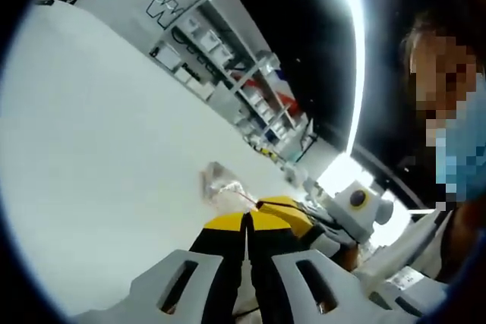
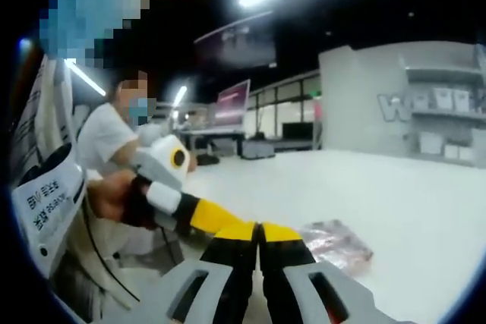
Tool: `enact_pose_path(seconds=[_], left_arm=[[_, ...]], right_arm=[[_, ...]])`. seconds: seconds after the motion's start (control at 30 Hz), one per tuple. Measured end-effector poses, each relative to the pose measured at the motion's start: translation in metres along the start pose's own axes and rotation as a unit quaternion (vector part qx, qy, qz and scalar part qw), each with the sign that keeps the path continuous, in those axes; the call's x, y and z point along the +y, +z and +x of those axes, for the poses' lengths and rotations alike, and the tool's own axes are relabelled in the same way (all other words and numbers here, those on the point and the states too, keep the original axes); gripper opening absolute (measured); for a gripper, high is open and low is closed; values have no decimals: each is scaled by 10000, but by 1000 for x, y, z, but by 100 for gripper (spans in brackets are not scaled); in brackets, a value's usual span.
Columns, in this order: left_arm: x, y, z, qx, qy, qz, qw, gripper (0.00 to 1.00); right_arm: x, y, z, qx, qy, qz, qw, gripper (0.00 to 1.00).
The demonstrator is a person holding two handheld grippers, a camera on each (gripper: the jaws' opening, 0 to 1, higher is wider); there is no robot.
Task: Open the resealable bag by pulling the two sides of the seal apart until the entire bag opening is separated and visibly accessible.
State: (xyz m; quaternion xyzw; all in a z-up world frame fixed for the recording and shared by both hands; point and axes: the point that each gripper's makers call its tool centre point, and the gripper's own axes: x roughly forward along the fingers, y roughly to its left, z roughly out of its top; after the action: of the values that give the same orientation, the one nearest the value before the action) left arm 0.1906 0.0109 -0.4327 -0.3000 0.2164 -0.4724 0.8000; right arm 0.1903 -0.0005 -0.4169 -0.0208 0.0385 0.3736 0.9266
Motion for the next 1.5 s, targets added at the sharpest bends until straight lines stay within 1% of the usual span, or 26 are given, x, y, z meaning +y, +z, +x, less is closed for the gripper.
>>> enact_pose_path(seconds=[0.07, 0.1, 0.13, 0.17, 0.2, 0.27, 0.3, 0.4, 0.5, 0.57, 0.63, 0.9, 1.07, 1.27, 1.4, 1.5], left_arm=[[0, 1, 0, -24, 15, 25, 10000, 0], [-2, -1, 0, 45, -23, -9, 10000, 0], [-3, 5, 0, -113, -60, -155, 9998, 0], [-4, 7, -1, -164, -95, -239, 9995, 0], [-5, 6, -2, -90, -182, -290, 9994, 0], [-5, 5, -2, -74, -166, -251, 9995, 0], [-6, 2, -2, 19, -183, -197, 9996, 1], [-6, 1, 0, 49, -152, -91, 9998, 1], [-6, 1, 1, 70, -118, -43, 9999, 8], [-4, 1, 2, 66, -67, -10, 10000, 11], [-3, 2, 2, 93, -78, -43, 9999, 10], [-3, 6, 1, 26, -138, -233, 9996, 10], [-5, 1, 3, 174, -171, -230, 9994, 4], [-5, 1, 4, 196, -193, -266, 9993, 1], [-5, 0, 4, 170, -217, -280, 9992, 0], [-5, 0, 5, 149, -192, -262, 9994, 0]], right_arm=[[1, 0, 0, -3, 22, 32, 10000, 0], [2, 0, 0, -5, 43, 58, 10000, 0], [2, 0, 0, -10, 52, 64, 10000, 0], [3, 1, 0, -26, 57, 63, 10000, 0], [3, 1, 0, -36, 66, 53, 10000, 0], [4, 2, -1, -67, 74, 55, 9999, 0], [4, 2, -1, -76, 77, 61, 9999, 0], [3, 2, -2, -71, 84, 72, 9999, 0], [3, 3, -2, -91, 70, 31, 9999, 0], [2, 4, -3, -119, 72, 92, 9999, 0], [2, 3, -3, -124, 83, 123, 9998, 0], [5, 3, -4, -118, 132, 108, 9998, 0], [6, 2, -4, -114, 149, 97, 9998, 0], [5, 1, -4, -85, 167, 111, 9998, 0], [8, 0, -3, -90, 167, -100, 9998, 0], [8, -1, -3, -79, 156, -146, 9997, 0]])
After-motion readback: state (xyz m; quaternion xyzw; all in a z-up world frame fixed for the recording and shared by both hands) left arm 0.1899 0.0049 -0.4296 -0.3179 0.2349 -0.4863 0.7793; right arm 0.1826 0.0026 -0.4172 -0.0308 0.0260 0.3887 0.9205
